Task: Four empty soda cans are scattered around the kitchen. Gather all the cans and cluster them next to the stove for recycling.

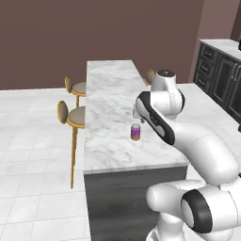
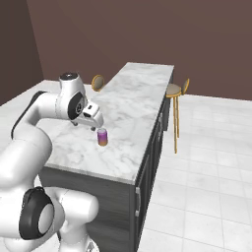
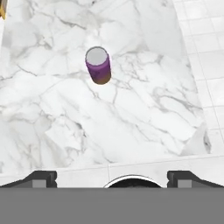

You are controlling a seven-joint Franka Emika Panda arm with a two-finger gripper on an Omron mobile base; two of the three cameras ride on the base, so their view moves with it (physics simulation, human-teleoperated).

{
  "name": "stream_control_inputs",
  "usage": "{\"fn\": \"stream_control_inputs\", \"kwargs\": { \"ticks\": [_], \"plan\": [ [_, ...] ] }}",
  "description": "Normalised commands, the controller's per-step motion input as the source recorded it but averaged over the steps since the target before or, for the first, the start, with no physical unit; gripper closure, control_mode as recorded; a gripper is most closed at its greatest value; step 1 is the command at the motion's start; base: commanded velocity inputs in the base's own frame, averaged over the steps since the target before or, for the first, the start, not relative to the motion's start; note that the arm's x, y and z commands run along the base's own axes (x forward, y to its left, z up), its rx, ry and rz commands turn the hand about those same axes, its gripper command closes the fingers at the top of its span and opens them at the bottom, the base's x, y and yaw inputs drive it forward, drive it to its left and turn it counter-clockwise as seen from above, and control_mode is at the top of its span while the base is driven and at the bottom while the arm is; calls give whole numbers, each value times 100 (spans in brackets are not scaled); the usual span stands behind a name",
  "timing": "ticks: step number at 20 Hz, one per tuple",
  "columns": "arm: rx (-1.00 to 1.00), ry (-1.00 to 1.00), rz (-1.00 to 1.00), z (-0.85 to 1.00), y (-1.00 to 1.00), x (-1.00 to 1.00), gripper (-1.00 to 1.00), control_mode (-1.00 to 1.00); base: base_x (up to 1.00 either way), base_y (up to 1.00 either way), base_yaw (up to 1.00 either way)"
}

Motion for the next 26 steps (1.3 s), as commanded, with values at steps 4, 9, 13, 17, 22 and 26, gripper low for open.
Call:
{"fn": "stream_control_inputs", "kwargs": {
  "ticks": [4,9,13,17,22,26],
  "plan": [
    [1,6,0,-23,0,41,-100,-100,0,0,0],
    [0,4,0,-25,0,42,-100,-100,0,0,0],
    [0,0,0,-21,0,32,-100,-100,0,0,0],
    [0,0,0,-18,1,22,-100,-100,0,0,0],
    [0,1,0,-22,7,16,-100,-100,0,0,0],
    [0,0,0,-22,6,17,-100,-100,0,0,0]
  ]
}}
